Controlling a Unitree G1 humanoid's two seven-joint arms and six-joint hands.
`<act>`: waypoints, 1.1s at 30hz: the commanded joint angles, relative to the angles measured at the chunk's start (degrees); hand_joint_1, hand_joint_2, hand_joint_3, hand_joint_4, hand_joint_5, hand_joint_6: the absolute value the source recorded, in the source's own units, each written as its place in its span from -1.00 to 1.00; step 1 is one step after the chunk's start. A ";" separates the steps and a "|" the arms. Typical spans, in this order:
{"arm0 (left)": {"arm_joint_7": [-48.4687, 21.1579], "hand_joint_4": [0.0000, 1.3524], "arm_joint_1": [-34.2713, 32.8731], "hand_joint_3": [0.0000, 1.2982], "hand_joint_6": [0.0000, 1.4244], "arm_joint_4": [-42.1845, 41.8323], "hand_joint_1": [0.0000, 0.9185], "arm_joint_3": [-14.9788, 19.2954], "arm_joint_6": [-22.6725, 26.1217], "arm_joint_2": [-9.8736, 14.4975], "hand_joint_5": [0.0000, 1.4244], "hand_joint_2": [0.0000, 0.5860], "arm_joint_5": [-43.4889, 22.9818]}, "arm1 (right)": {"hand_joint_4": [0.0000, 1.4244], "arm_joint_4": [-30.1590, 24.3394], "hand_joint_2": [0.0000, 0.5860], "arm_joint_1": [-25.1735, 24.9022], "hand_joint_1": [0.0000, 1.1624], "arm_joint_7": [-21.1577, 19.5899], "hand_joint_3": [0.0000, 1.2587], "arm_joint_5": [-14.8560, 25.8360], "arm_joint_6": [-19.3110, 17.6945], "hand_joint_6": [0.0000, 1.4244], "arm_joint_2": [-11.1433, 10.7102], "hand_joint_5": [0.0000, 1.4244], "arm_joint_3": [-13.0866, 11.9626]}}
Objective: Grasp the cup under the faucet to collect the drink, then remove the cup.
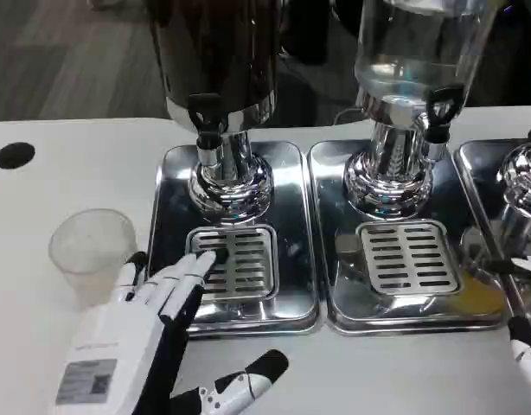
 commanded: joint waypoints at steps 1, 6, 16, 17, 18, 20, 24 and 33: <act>0.14 -0.87 -0.43 -0.76 -1.00 -0.49 -1.00 -0.28 -0.17 -0.09 -0.75 -0.69 0.10 | -0.76 -0.02 0.68 0.26 0.09 0.21 -0.57 0.80 0.15 -1.00 -0.02 -0.78 -0.81; 0.24 -0.87 -0.58 -0.78 -1.00 -0.41 -1.00 -0.55 -0.20 -0.16 -0.72 -0.70 0.11 | -0.75 0.27 0.68 0.16 0.09 0.27 -0.57 0.86 0.46 -1.00 0.00 -0.77 -0.91; 0.24 -0.87 -0.81 -0.78 -1.00 -0.41 -1.00 -0.48 0.02 -0.11 -0.71 -0.70 0.13 | -0.75 0.45 0.68 0.11 0.09 0.11 -0.57 0.60 0.51 -1.00 0.28 -0.77 -0.74; 0.25 -0.87 -0.82 -0.78 -1.00 -0.39 -1.00 -0.51 0.04 -0.13 -0.70 -0.70 0.15 | -0.75 0.49 0.68 0.05 0.09 0.11 -0.57 0.58 0.51 -1.00 0.28 -0.77 -0.69; 0.23 -0.87 -0.83 -0.78 -1.00 -0.36 -1.00 -0.56 0.08 -0.16 -0.70 -0.70 0.17 | -0.75 0.51 0.68 0.02 0.09 0.11 -0.57 0.56 0.51 -1.00 0.29 -0.77 -0.65; 0.19 -0.87 -0.86 -0.78 -1.00 -0.33 -1.00 -0.63 0.12 -0.18 -0.70 -0.70 0.22 | -0.75 0.49 0.68 -0.17 0.09 0.17 -0.57 0.66 0.61 -1.00 0.30 -0.77 -0.60; 0.03 -0.87 -0.96 -0.78 -1.00 -0.33 -1.00 -0.70 0.18 -0.14 -0.70 -0.70 0.30 | -0.75 0.49 0.68 -0.18 0.09 0.27 -0.57 0.81 0.65 -1.00 0.28 -0.77 -0.56; 0.74 -0.87 -0.36 -0.79 -1.00 -1.08 -1.00 0.00 -0.44 -0.31 -0.70 -0.70 -1.03 | -0.75 1.11 0.68 0.66 0.09 0.05 -0.56 1.13 0.25 -1.00 0.64 -0.76 -0.55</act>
